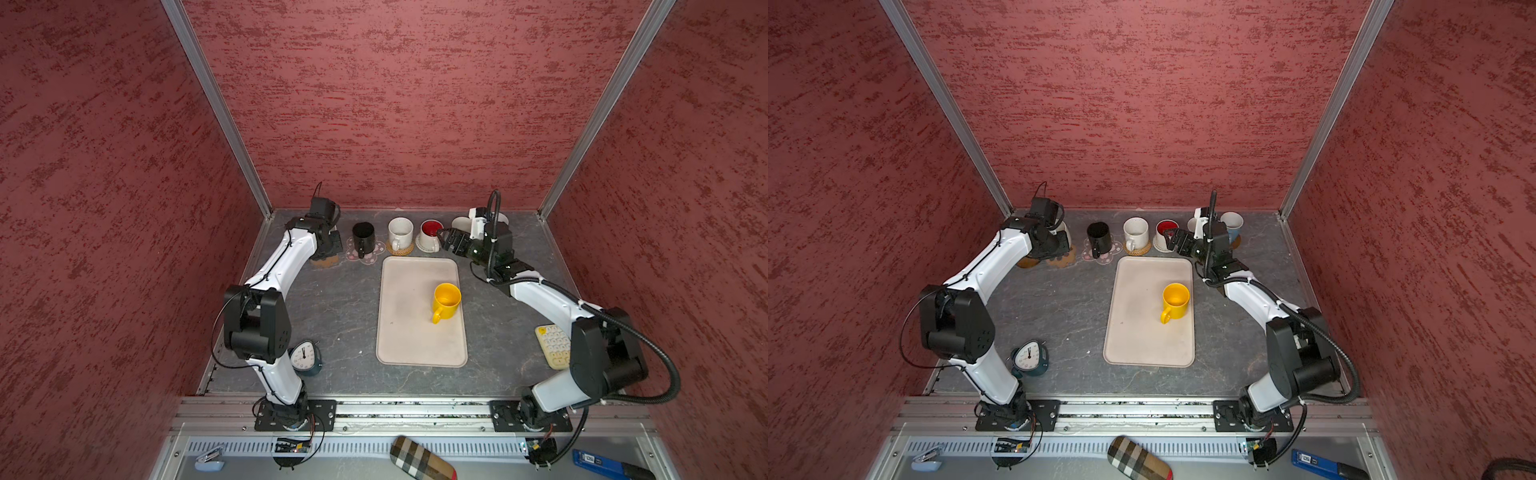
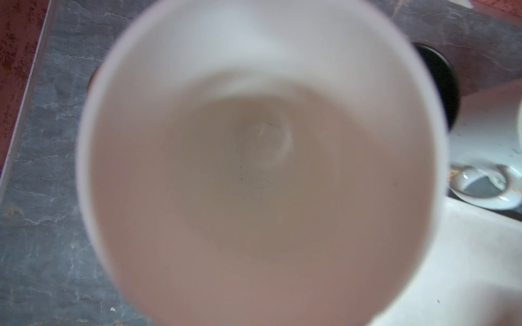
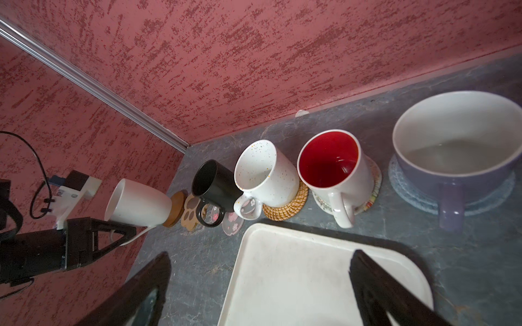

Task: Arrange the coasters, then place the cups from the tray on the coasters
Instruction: 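Carry the white mug to the paw-print coaster while the right gripper moves farther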

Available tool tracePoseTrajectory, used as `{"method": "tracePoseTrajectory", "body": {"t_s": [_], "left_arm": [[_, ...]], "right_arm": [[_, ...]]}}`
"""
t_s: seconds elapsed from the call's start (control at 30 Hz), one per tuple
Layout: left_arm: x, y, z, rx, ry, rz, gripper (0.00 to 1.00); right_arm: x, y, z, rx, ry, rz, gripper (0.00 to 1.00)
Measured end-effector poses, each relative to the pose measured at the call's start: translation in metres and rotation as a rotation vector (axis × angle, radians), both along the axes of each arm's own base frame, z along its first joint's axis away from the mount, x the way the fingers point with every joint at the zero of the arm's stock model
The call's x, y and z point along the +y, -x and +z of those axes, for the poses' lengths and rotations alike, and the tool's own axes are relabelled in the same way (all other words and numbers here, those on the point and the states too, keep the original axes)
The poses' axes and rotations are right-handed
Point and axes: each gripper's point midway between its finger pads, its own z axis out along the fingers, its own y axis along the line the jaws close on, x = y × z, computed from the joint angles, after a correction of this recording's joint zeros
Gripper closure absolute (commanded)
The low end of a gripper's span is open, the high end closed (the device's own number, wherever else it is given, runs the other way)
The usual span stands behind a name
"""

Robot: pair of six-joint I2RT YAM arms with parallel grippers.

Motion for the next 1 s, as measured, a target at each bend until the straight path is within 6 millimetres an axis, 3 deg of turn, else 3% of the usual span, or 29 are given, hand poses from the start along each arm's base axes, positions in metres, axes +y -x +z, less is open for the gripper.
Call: {"method": "tracePoseTrajectory", "body": {"t_s": [0.2, 0.47, 0.77, 1.0], "left_arm": [[0.015, -0.012, -0.028, 0.053, -0.011, 0.031, 1.0], [0.024, -0.035, -0.038, 0.04, -0.012, 0.054, 1.0], [0.036, -0.046, -0.059, 0.057, -0.03, 0.084, 1.0], [0.037, -0.05, -0.061, 0.046, -0.027, 0.085, 1.0]], "right_arm": [[0.009, -0.02, -0.013, 0.017, -0.005, 0.014, 0.01], [0.018, -0.035, -0.019, 0.018, -0.014, 0.032, 0.01], [0.022, -0.038, -0.031, 0.037, -0.015, 0.051, 0.01], [0.023, -0.038, -0.032, 0.04, -0.016, 0.056, 0.01]]}}
